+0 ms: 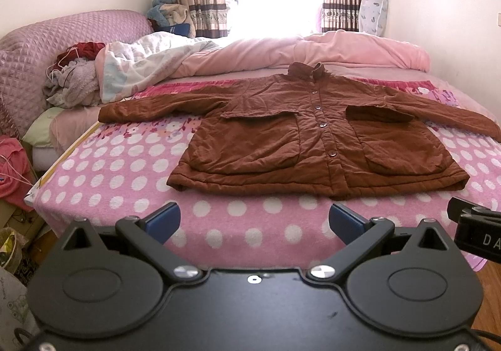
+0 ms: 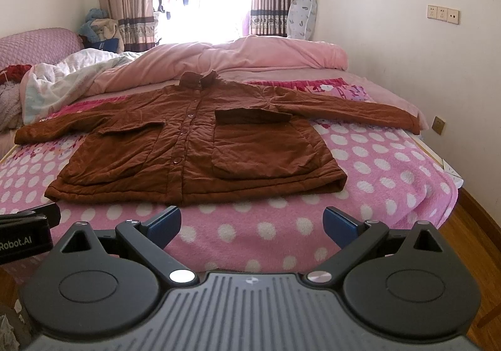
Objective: Fold large clothes
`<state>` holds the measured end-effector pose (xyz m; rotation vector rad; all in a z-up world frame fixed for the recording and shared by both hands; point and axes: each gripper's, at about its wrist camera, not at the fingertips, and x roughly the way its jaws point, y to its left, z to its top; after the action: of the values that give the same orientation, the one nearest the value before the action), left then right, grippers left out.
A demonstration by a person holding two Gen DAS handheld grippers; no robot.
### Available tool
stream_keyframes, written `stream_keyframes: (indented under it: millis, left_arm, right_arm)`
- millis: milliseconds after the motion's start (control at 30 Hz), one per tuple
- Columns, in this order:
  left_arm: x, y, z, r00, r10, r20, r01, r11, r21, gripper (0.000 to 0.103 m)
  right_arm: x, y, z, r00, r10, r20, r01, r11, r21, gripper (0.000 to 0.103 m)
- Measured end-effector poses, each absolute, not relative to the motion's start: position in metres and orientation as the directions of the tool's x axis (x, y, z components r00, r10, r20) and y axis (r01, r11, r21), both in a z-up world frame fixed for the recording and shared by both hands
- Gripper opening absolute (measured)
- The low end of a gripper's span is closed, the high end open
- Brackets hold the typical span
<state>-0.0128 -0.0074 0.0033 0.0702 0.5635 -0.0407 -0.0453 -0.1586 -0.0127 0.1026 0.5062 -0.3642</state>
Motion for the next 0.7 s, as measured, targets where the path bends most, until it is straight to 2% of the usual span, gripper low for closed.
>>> stream_keyframes:
  millis: [700]
  left_arm:
    - [-0.001,-0.01,0.003,0.84,-0.028,-0.542,0.066,0.997,0.05,0.103]
  right_arm:
    - [-0.045,-0.164,-0.01,0.81,-0.319,-0.493,0.368,0.93,0.004,0.103]
